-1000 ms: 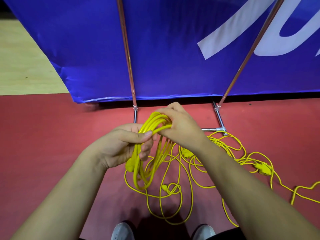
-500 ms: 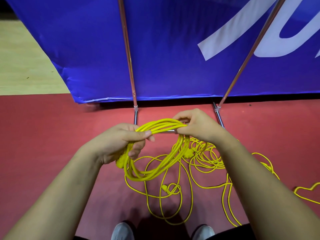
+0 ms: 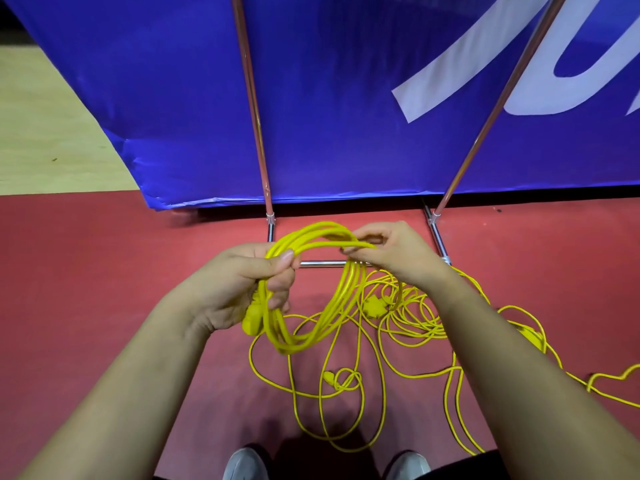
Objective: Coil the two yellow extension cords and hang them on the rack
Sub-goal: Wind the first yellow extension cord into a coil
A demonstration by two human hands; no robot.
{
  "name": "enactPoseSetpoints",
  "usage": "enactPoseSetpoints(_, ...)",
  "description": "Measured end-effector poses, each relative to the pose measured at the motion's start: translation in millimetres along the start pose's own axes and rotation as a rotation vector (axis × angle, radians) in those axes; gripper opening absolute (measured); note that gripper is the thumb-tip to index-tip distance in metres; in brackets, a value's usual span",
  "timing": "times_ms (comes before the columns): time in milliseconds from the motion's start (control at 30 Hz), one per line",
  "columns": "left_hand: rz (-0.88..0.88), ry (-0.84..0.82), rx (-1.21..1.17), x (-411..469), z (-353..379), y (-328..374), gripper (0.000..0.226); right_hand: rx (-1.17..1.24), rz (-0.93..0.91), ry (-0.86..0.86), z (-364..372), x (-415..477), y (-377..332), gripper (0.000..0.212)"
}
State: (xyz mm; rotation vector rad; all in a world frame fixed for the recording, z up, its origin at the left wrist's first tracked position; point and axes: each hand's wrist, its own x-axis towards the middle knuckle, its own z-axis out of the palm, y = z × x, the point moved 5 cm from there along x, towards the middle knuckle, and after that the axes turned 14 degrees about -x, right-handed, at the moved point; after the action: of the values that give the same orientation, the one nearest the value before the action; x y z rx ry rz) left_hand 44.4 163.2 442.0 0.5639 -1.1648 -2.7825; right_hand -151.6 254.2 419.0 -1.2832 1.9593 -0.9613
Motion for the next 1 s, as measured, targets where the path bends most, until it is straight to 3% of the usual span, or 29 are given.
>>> enactPoseSetpoints(167, 0.165, 0.160, -0.153, -8, -8, 25, 0.011, 0.020, 0.094, 0.088, -2, 4, 36, 0.006)
enactPoseSetpoints(267, 0.256, 0.198, -0.175, -11, -8, 33, 0.013, -0.024, 0.176, 0.096, 1, 5, 57, 0.008)
enactPoseSetpoints(433, 0.326, 0.173, -0.238, -7, -9, 35, 0.013, -0.078, 0.295, -0.032, 31, 4, 81, 0.016)
enactPoseSetpoints(600, 0.401, 0.201, -0.231, -7, -17, 37, 0.017, 0.243, 0.415, 0.148, 38, 6, 68, 0.011)
enactPoseSetpoints(700, 0.410, 0.238, -0.121, -10, -21, 40, 0.027, 0.073, 0.413, 0.161, 34, 11, 51, 0.015)
enactPoseSetpoints(767, 0.378, 0.284, -0.024, -10, -23, 38, 0.023, -0.215, 0.342, 0.033, 29, 12, 32, 0.023)
enactPoseSetpoints(833, 0.309, 0.318, 0.089, -9, -22, 33, 0.014, -0.394, 0.242, -0.226, 31, 7, 8, 0.025)
enactPoseSetpoints(900, 0.222, 0.307, 0.173, -6, -18, 24, 0.007, -0.371, 0.139, -0.441, 37, -3, -21, 0.023)
enactPoseSetpoints(1000, 0.117, 0.224, 0.247, -2, -9, 7, 0.002, -0.160, 0.035, -0.462, 36, -9, -50, 0.026)
